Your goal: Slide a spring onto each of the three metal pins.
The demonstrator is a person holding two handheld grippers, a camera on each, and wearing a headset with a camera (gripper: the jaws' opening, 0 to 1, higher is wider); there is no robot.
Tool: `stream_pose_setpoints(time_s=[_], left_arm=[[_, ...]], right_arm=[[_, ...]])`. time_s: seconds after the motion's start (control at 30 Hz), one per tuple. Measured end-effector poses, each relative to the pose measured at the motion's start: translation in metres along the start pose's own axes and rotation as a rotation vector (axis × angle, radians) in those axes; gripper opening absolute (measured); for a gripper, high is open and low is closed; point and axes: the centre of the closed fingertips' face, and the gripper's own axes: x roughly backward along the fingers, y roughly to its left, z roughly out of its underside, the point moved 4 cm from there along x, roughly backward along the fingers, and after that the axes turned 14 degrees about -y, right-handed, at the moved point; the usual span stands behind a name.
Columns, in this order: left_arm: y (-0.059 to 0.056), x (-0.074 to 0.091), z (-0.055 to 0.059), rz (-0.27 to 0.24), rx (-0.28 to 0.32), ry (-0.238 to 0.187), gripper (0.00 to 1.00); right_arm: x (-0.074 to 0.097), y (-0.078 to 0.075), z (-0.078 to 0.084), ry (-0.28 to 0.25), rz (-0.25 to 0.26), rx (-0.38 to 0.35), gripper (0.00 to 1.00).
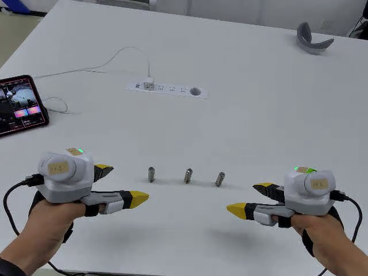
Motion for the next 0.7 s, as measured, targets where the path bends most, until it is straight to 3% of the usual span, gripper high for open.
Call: stream_pose_setpoints(time_s=[0.7], left_arm=[[-0.0008,0.002,0.0018,0.016,-0.012,0.002,0.76]], right_arm=[[0.0019,-0.0006,0.0017,0.0,-0.004,-0.004,0.68]])
